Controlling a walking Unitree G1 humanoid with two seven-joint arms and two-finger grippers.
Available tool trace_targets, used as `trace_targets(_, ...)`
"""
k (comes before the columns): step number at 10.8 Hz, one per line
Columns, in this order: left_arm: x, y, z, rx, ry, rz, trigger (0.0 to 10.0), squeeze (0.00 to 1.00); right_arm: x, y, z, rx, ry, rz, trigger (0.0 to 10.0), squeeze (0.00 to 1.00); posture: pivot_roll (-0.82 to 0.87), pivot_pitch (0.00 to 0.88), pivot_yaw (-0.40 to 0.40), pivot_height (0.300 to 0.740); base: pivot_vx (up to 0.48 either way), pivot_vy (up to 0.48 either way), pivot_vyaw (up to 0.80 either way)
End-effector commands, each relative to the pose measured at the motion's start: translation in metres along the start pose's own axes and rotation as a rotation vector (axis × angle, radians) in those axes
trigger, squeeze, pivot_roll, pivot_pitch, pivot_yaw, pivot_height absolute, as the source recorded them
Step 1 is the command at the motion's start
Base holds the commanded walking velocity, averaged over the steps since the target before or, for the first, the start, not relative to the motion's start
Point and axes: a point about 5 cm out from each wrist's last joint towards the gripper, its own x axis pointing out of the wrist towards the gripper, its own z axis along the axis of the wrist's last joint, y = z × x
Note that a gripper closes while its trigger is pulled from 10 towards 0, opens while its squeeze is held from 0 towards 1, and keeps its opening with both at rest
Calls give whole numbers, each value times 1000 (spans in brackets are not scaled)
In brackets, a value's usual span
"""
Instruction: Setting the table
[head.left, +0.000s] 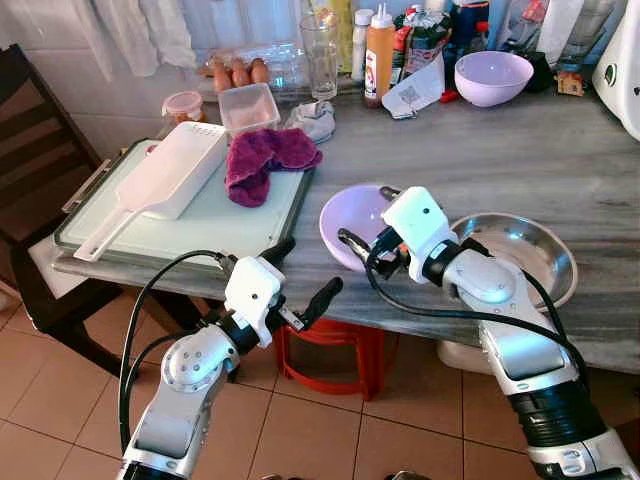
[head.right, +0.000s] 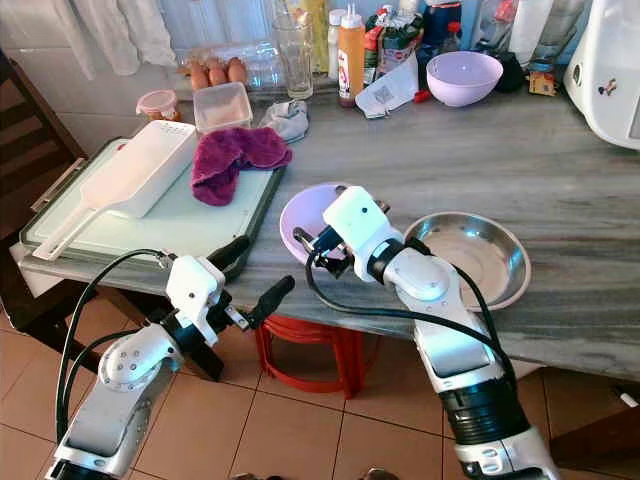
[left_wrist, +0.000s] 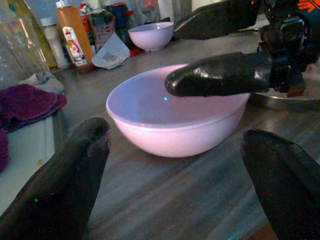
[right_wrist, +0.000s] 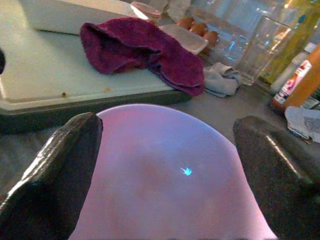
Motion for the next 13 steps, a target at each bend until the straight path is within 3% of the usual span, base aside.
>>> trace_targets(1,0,1,-2,5,14,0,10000,0,-1,-3,10,11,-52,-41,10000,1000,-151,121,108,740,0,0,0)
trace_targets(3,0,2,-1,7,9,4,10000,0,-12,-21,16,5,-106,-283,10000,1000,-151,122,105,740,0,0,0)
trace_targets(5,-1,2,-1,-3,10,3,10000,0,-38,-45,-7,-70,36,-531,10000,1000,-160,126,110,740,0,0,0)
trace_targets(7,-1,2,-2,-5,12,-1,10000,0,-59,-54,-17,-124,155,-674,10000,1000,-184,132,119,740,0,0,0)
trace_targets(12,7,0,-3,-11,4,-20,10000,0,-73,-34,-37,30,345,-755,10000,1000,-211,132,129,740,0,0,0)
trace_targets(13,8,1,-3,-12,2,-20,10000,0,-74,-33,-45,113,392,-759,10000,1000,-207,130,125,740,0,0,0)
